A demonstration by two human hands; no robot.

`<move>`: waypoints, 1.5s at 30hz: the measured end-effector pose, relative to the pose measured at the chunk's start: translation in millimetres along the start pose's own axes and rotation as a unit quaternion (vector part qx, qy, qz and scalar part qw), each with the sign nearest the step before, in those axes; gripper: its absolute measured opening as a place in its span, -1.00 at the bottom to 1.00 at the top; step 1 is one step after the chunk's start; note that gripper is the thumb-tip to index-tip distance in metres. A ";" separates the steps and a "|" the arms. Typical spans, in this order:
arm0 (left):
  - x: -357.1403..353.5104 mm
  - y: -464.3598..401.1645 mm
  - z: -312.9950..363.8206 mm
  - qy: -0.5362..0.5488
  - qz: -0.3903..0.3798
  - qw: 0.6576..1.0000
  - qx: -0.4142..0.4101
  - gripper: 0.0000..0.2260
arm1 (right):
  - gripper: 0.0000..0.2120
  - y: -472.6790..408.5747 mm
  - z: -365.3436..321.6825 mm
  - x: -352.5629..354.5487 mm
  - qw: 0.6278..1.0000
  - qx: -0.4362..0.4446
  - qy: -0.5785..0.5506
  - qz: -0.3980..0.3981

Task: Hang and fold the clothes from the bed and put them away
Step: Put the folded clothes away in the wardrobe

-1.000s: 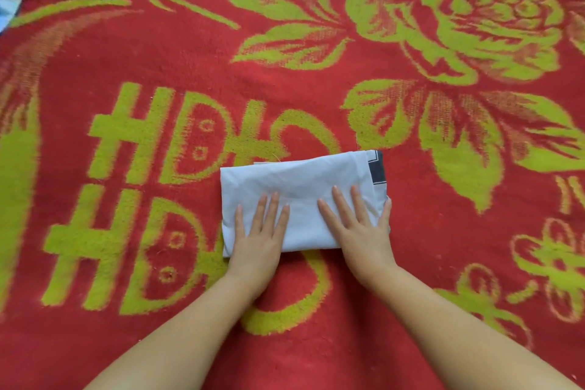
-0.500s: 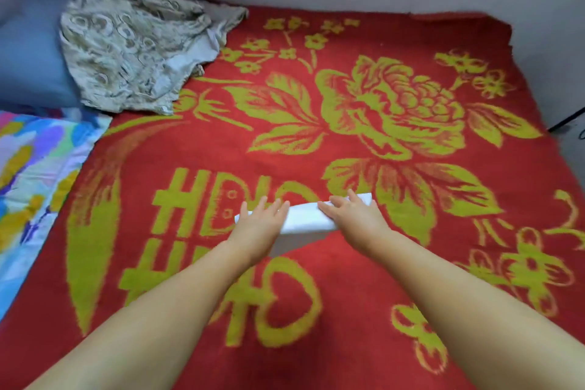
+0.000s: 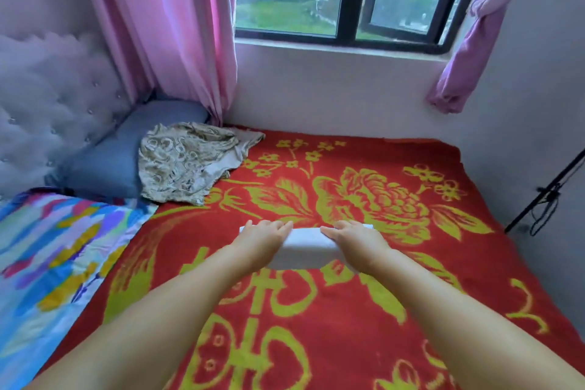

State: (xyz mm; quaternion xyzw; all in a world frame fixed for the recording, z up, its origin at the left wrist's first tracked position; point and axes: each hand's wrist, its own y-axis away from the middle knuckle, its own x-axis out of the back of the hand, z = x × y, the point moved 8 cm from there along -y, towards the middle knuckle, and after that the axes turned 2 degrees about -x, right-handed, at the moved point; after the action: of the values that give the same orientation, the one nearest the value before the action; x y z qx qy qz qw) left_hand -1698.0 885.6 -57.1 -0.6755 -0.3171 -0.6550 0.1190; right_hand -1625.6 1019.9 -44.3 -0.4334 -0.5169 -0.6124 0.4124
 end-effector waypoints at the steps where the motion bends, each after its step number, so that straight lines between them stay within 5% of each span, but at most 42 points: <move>1: 3.7 7.3 0.4 -0.005 0.000 1.000 0.012 -0.35 | -0.39 3.7 -2.7 4.8 1.000 0.011 -0.002 -0.005; 11: -13.4 106.1 32.2 0.012 -0.026 0.987 0.156 -0.34 | -0.44 51.6 -45.4 5.6 0.986 0.156 0.054 0.004; 19: -46.8 284.3 -10.8 0.080 -0.031 0.940 0.330 -0.33 | -0.19 90.7 -209.9 17.9 0.940 0.317 0.125 0.004; 23: -72.6 402.4 -13.2 0.103 -0.021 0.903 0.417 -0.41 | -0.11 135.1 -315.4 17.8 0.899 0.406 0.164 0.004; 29: -129.8 616.9 29.6 0.131 -0.030 0.824 0.550 -0.41 | -0.44 272.8 -486.9 -1.5 0.807 0.562 0.172 0.061; 34: -182.8 808.2 105.0 0.140 -0.075 0.758 0.632 -0.42 | -0.32 434.8 -611.0 -52.0 0.739 0.642 0.199 0.049; 45: -226.7 1018.8 191.4 0.180 -0.079 0.652 0.732 -0.31 | -0.38 629.7 -748.0 -86.0 0.640 0.740 0.195 0.066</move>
State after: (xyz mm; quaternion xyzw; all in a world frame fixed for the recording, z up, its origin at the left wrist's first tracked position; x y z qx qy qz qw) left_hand -934.4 149.0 -37.1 -0.2105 -0.7179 -0.3265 0.5776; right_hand -1079.2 204.8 -20.5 0.1132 -0.6752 -0.0666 0.7259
